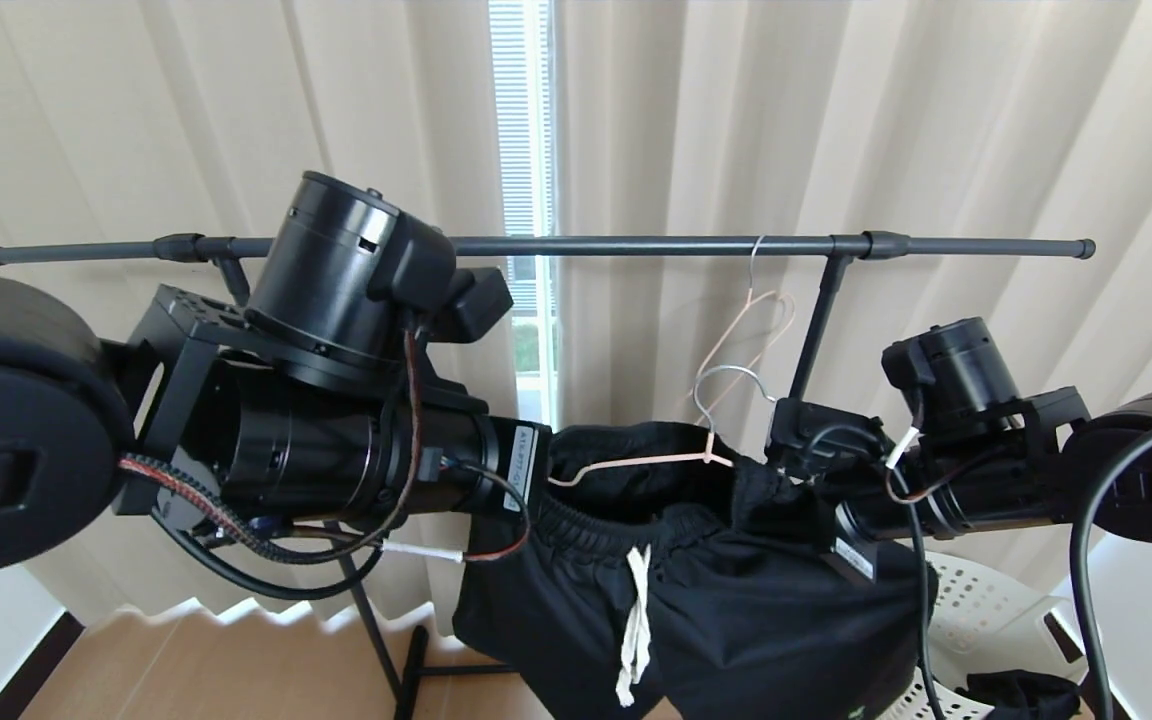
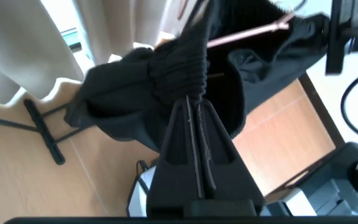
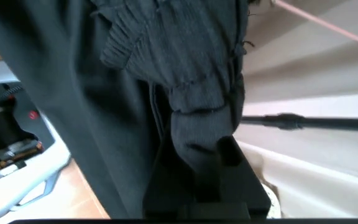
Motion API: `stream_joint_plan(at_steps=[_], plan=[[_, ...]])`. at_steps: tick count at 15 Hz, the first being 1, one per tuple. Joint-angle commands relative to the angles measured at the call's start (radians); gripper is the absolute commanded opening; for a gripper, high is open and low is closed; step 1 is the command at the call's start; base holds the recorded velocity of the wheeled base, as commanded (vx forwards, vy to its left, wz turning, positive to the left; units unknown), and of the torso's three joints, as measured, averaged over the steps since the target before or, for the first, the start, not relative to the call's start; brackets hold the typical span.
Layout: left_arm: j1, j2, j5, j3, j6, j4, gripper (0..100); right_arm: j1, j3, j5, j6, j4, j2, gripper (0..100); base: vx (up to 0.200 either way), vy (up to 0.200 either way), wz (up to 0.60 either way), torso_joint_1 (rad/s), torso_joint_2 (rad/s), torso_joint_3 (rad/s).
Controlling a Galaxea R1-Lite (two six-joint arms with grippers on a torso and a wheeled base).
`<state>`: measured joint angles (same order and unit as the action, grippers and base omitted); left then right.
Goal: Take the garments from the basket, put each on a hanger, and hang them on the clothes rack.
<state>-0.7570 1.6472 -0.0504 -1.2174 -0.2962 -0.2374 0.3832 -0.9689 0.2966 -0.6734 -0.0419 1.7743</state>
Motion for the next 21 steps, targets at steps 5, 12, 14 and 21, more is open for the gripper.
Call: stream_joint_plan(at_steps=[5,12,14,21], plan=[[-0.079,0.005,0.0,0.024,-0.001,0.013,0,0.011,-0.03,0.084,0.133,0.002,-0.022,0,0.0,0.0,0.0,0.0,0.0,0.0],[-0.133,0.019,-0.003,0.026,0.0,0.053,0,0.052,-0.014,0.096,0.264,0.096,-0.027,0,0.0,0.0,0.0,0.0,0.0,0.0],[-0.125,0.031,-0.011,0.022,0.0,0.055,0,0.051,0.001,0.157,0.265,0.114,-0.052,0,0.0,0.0,0.0,0.0,0.0,0.0],[-0.088,0.072,-0.011,0.068,0.008,0.156,0,0.057,0.022,0.226,0.267,0.116,-0.108,0,0.0,0.0,0.0,0.0,0.0,0.0]])
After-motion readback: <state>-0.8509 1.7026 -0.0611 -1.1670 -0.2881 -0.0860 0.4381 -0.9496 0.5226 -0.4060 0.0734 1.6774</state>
